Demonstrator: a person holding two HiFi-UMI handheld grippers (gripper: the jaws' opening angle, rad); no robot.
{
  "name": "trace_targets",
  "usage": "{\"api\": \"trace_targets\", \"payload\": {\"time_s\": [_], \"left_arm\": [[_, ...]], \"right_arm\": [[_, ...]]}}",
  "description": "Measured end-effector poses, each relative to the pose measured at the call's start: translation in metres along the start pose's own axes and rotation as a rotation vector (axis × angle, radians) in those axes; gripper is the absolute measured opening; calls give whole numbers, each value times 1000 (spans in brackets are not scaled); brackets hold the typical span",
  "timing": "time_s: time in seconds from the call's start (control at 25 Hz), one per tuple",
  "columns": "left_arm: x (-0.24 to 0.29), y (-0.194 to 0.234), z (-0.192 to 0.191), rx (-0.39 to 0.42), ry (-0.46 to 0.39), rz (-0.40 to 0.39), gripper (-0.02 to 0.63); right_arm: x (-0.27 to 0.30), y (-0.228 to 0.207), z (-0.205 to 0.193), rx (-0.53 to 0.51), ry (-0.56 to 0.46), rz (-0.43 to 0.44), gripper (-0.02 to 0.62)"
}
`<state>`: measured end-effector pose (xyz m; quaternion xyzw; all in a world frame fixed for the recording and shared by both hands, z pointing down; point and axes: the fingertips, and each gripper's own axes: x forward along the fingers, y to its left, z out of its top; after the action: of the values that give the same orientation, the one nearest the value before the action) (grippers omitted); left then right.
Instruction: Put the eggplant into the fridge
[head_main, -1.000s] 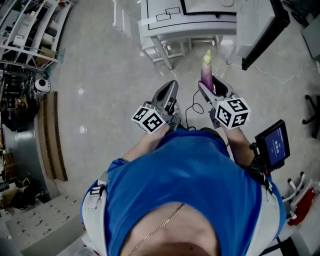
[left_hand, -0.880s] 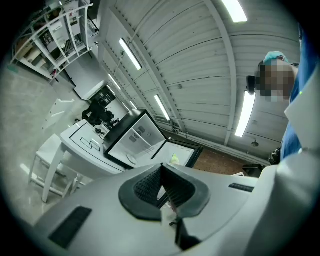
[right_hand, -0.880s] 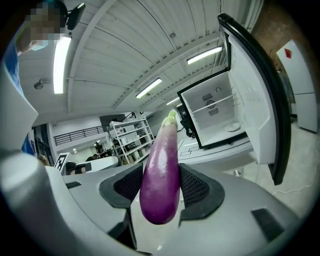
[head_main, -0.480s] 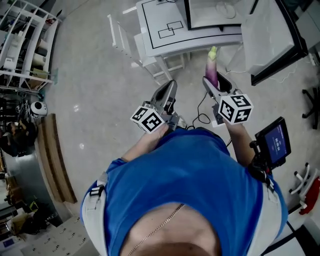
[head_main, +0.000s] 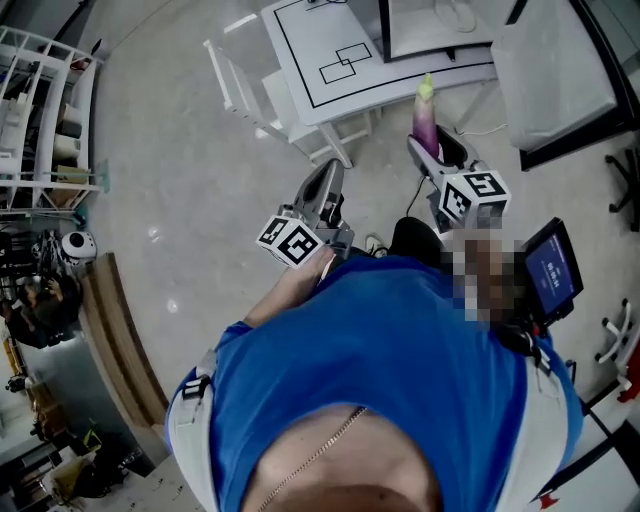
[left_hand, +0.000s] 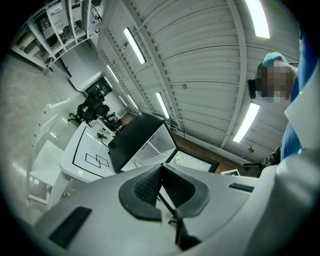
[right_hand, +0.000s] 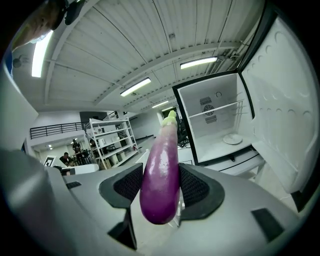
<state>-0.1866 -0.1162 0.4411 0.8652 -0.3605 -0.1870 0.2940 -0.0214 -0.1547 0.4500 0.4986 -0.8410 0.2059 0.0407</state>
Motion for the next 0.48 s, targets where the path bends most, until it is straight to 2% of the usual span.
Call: {"api": "trace_targets", "payload": {"time_s": [0.2,0.48], "left_arm": [[15,16,6,-13,21,-14,9],[49,46,18,-12,40,-13,8]], "right_arm": [[19,-19,6,6,7,-52,232],[54,-70,19,11,10,-133,232]]}}
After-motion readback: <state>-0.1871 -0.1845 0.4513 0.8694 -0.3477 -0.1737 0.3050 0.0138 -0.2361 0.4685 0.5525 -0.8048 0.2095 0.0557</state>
